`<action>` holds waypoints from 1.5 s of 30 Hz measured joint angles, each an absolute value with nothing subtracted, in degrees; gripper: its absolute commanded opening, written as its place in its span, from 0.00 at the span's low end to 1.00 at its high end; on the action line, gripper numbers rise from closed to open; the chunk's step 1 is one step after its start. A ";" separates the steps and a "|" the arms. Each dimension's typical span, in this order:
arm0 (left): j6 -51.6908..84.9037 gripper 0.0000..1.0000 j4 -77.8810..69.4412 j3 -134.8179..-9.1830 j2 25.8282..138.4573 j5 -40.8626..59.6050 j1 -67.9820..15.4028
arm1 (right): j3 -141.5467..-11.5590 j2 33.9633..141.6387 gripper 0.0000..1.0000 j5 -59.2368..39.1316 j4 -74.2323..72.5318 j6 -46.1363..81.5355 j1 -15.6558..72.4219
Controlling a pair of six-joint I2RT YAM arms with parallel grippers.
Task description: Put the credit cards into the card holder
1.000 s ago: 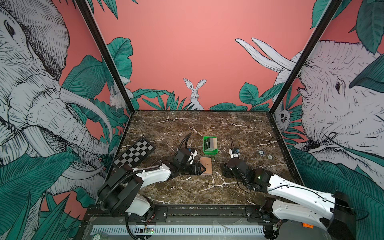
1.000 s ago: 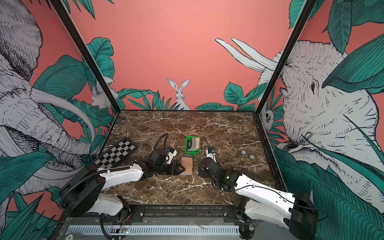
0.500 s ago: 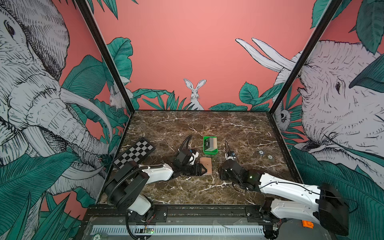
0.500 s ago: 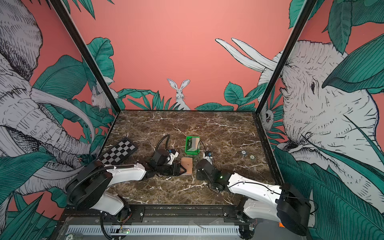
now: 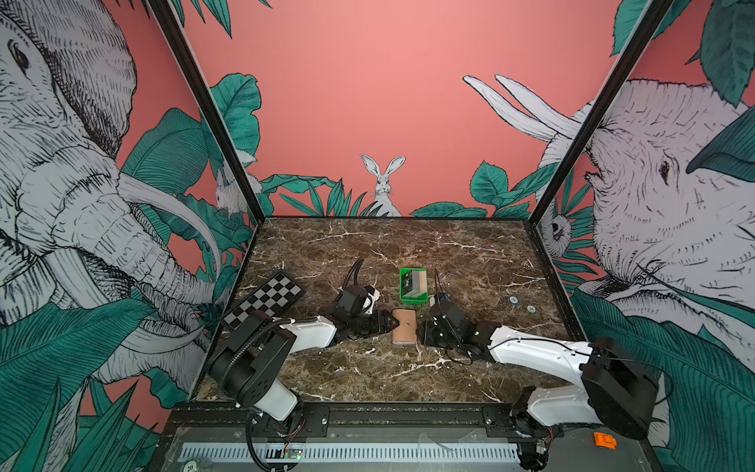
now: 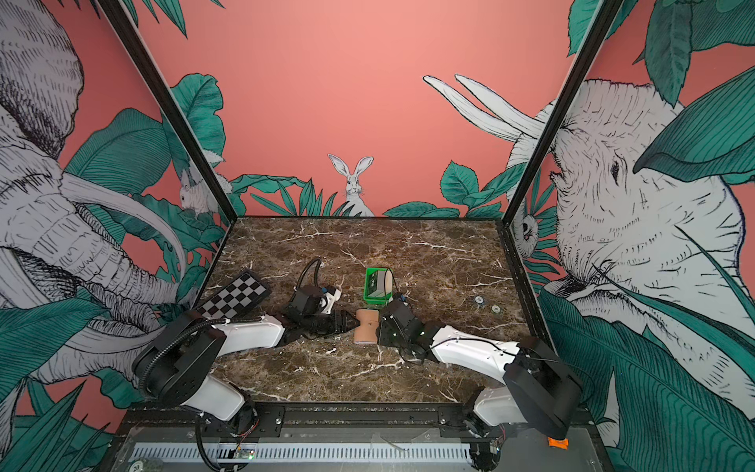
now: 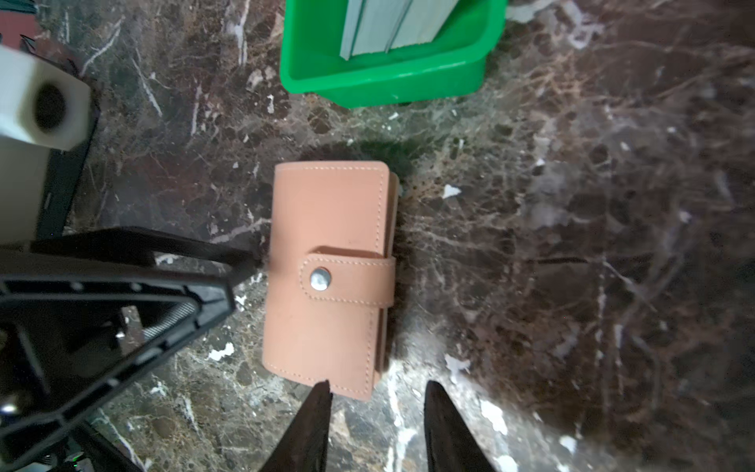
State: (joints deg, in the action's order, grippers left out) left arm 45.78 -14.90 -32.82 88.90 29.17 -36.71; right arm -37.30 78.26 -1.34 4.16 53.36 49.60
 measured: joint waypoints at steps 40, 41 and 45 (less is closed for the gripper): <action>53.93 0.34 -33.04 -32.49 98.67 37.74 -35.70 | -39.40 86.41 0.21 -2.17 3.84 52.25 47.83; 54.19 0.33 -33.36 -32.45 98.67 37.71 -35.86 | -39.40 86.41 0.21 -2.15 3.88 52.25 47.83; 54.39 0.28 -33.78 -32.45 98.67 37.56 -36.62 | -39.40 86.28 0.21 -1.98 4.27 52.21 47.83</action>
State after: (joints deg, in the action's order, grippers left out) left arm 54.39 -33.78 -32.45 98.67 37.56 -36.62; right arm -39.40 86.28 -1.98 4.27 52.21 47.83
